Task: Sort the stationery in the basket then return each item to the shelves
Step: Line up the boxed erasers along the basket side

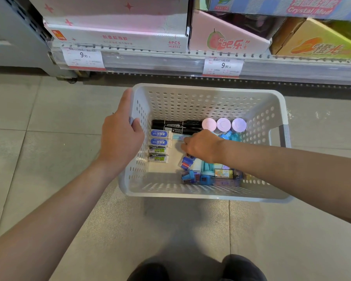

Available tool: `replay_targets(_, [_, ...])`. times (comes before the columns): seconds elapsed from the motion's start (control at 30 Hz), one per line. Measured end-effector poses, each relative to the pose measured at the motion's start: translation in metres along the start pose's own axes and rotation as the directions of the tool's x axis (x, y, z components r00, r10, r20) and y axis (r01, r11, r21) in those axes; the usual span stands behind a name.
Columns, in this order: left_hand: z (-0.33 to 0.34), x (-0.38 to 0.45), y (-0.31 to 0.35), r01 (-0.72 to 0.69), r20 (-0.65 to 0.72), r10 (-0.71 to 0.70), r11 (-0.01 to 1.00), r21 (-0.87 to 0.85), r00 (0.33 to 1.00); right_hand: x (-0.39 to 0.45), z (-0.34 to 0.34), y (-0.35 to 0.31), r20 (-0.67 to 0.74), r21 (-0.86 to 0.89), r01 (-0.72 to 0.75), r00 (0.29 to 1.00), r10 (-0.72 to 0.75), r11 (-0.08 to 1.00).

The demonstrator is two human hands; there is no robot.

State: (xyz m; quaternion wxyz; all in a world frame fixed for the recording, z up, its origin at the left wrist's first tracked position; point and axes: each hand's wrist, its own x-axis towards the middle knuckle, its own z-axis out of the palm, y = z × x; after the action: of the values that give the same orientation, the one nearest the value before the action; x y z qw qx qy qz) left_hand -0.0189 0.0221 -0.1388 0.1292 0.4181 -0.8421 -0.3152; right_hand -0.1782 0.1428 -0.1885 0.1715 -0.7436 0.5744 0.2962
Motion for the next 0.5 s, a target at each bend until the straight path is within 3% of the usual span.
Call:
replay_targets(0.37, [0.0,0.0,-0.001,-0.001,-0.005,0.001,1.0,0.01,1.0,-0.008,-0.02,0.0,0.071,0.02,-0.08,0.994,0.079,0.997])
replay_targets(0.43, [0.0,0.001,-0.002,0.001,-0.003,-0.001,1.0,0.005,1.0,-0.008,-0.022,-0.001,-0.031,0.142,-0.153,0.987,0.159,0.978])
replay_targets(0.5, [0.001,0.001,-0.002,-0.006,-0.009,0.006,1.0,0.012,1.0,-0.002,-0.024,-0.004,-0.112,0.396,-0.221,0.952,0.285,0.891])
